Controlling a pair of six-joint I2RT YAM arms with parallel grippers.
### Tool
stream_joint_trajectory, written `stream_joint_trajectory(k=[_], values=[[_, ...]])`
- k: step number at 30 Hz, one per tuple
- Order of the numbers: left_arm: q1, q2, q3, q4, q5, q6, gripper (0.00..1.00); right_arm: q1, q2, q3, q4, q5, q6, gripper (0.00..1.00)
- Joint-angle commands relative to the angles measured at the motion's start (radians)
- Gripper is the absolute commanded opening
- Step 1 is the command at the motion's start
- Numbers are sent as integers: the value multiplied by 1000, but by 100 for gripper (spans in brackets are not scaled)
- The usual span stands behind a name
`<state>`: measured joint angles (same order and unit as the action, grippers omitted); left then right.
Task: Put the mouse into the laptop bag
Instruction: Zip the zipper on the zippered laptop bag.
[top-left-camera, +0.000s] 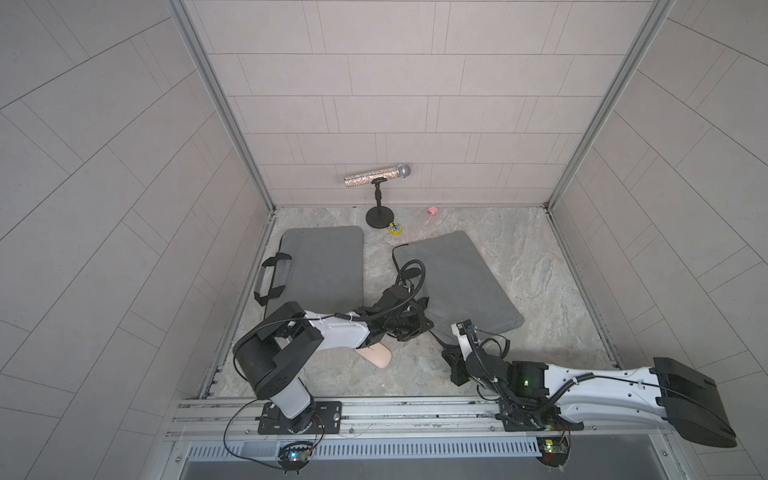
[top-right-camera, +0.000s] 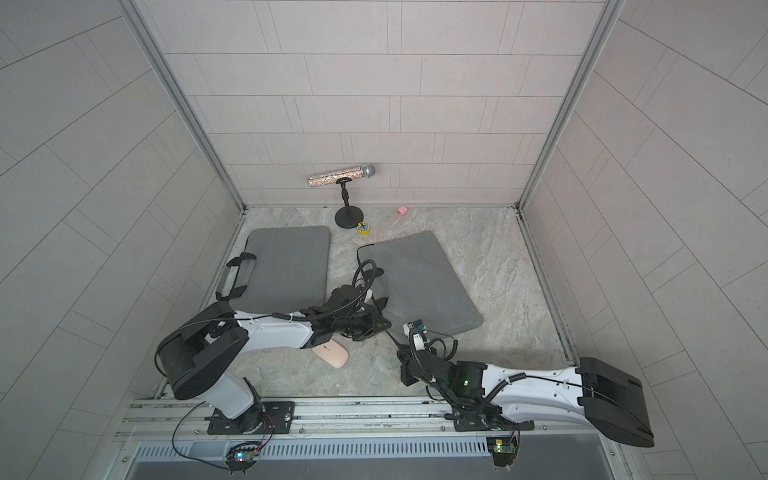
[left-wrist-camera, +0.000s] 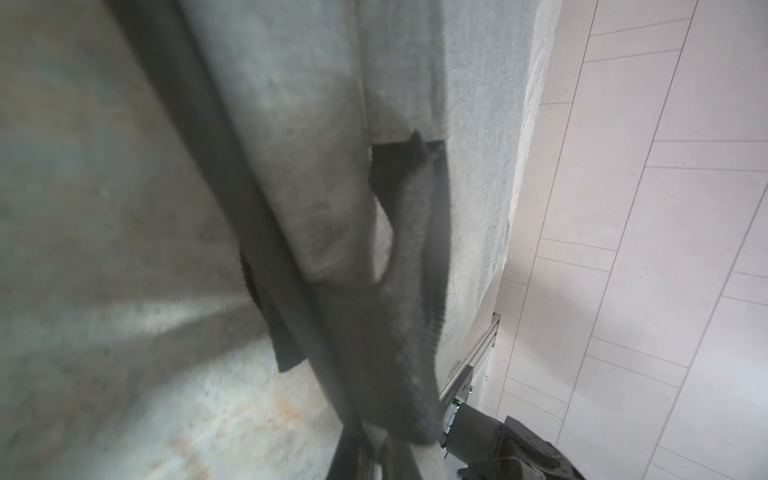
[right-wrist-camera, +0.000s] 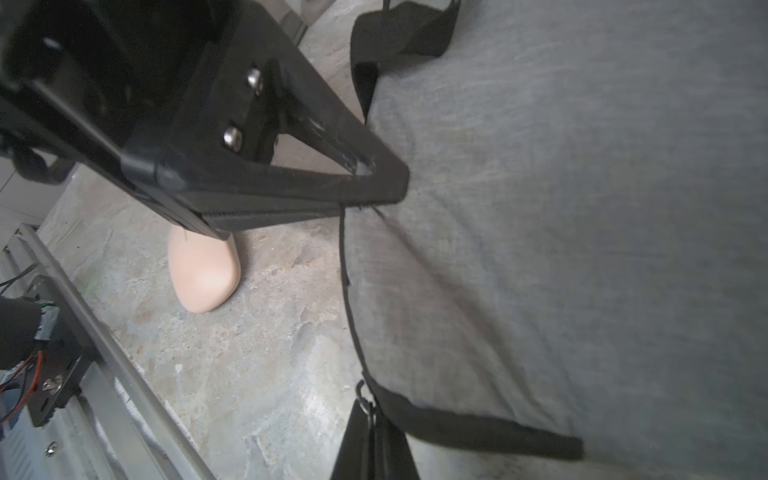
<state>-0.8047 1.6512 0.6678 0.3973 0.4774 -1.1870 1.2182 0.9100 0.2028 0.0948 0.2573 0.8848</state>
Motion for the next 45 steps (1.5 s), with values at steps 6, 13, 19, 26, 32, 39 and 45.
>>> stream_joint_trajectory(k=[6,13,19,26,32,39,45], values=[[83,63,23,69,-23,26,0,-40,-36,-25,-118,22,3,0],[124,-16,11,-23,-40,74,0,-178,25,-21,-191,-1,-12,0],[133,-36,7,-27,-17,88,0,-290,-13,-20,-257,-15,-32,0],[155,-30,11,-27,0,98,0,-315,-49,-23,-230,-168,-86,0],[145,-9,8,-36,-6,84,39,-256,-57,-27,-99,-272,-61,0],[39,-120,-73,-87,-102,26,83,-225,127,47,-1,-249,-48,0],[-105,-194,-101,-100,-205,-11,86,-216,260,88,89,-247,-38,0]])
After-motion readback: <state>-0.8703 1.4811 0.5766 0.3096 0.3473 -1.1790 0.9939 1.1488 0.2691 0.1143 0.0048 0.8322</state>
